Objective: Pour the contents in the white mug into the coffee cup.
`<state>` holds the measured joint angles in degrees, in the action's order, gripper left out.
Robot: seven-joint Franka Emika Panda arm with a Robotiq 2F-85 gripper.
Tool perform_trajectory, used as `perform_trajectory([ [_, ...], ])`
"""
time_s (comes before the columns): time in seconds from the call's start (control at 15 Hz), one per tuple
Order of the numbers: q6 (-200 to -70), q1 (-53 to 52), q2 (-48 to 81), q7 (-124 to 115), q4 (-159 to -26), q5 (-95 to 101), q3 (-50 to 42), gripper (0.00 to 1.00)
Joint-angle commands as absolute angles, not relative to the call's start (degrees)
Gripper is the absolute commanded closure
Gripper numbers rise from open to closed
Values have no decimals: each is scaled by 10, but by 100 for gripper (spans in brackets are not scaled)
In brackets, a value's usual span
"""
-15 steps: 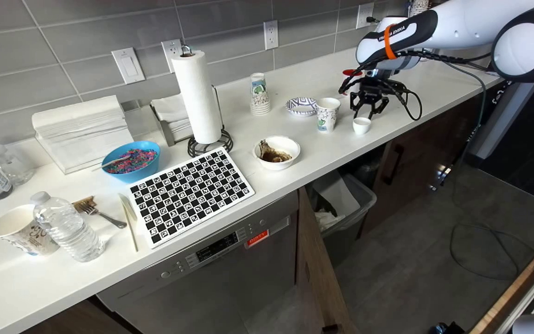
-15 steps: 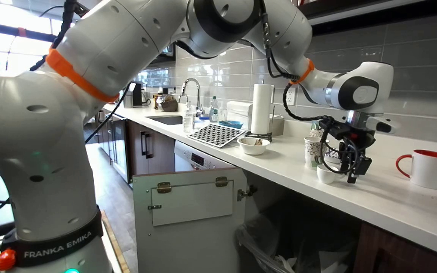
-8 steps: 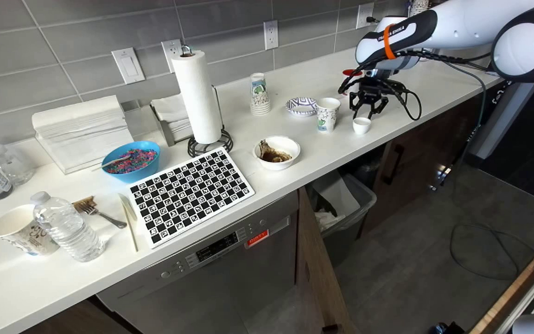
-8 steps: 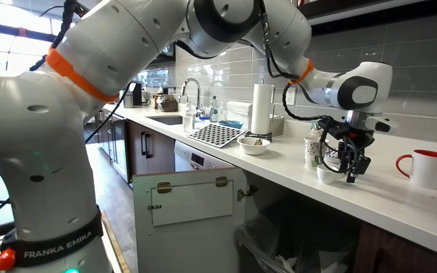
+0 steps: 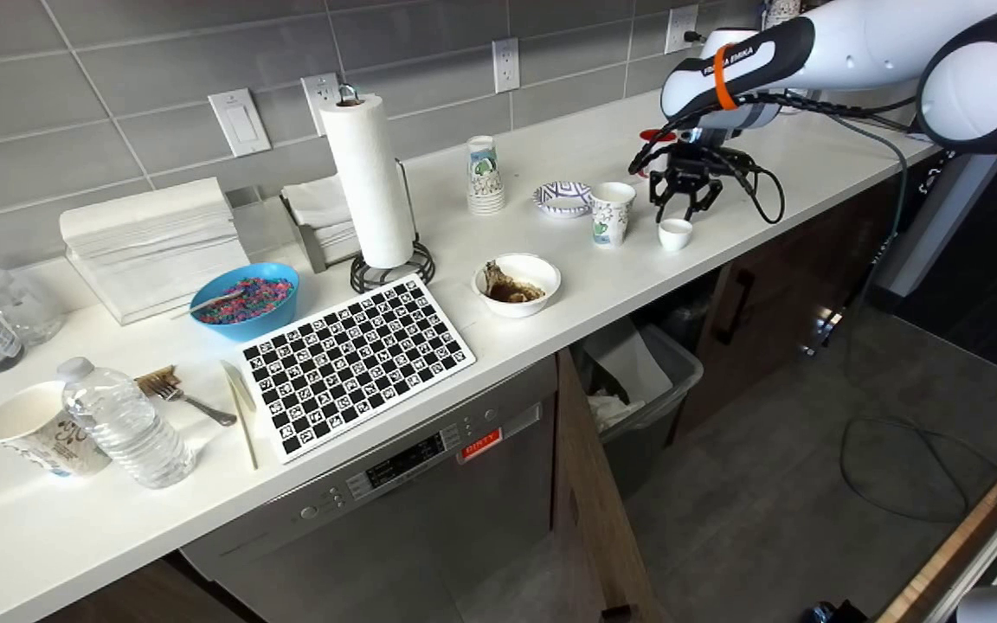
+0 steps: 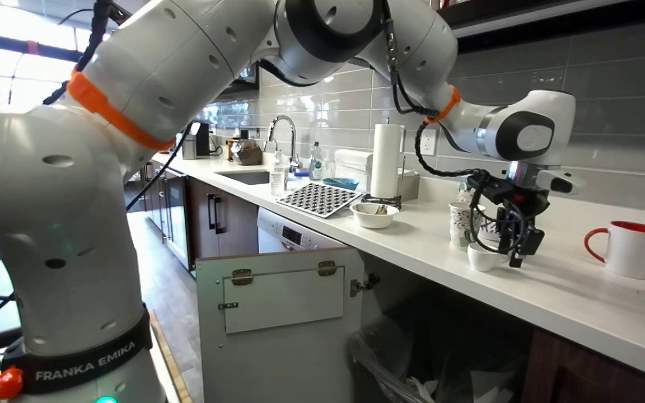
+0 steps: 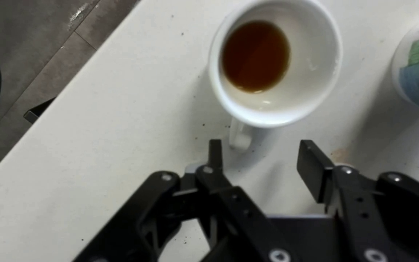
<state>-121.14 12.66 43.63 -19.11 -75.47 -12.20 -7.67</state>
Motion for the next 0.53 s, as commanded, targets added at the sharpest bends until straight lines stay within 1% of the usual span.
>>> perform_trajectory([
  [0.0, -1194, 123, 423, -197, -768, -119, -81, 47],
  [0.07, -1193, 123, 423, -197, -769, -118, -81, 49],
  [0.13, -1192, 123, 423, -197, -769, -118, -81, 57],
  [0.2, -1191, 123, 423, -197, -768, -117, -81, 56],
  [0.27, -1191, 123, 423, -197, -768, -117, -81, 60],
  [0.4, -1190, 123, 424, -197, -767, -117, -81, 59],
  [0.47, -1189, 123, 424, -197, -767, -116, -82, 63],
])
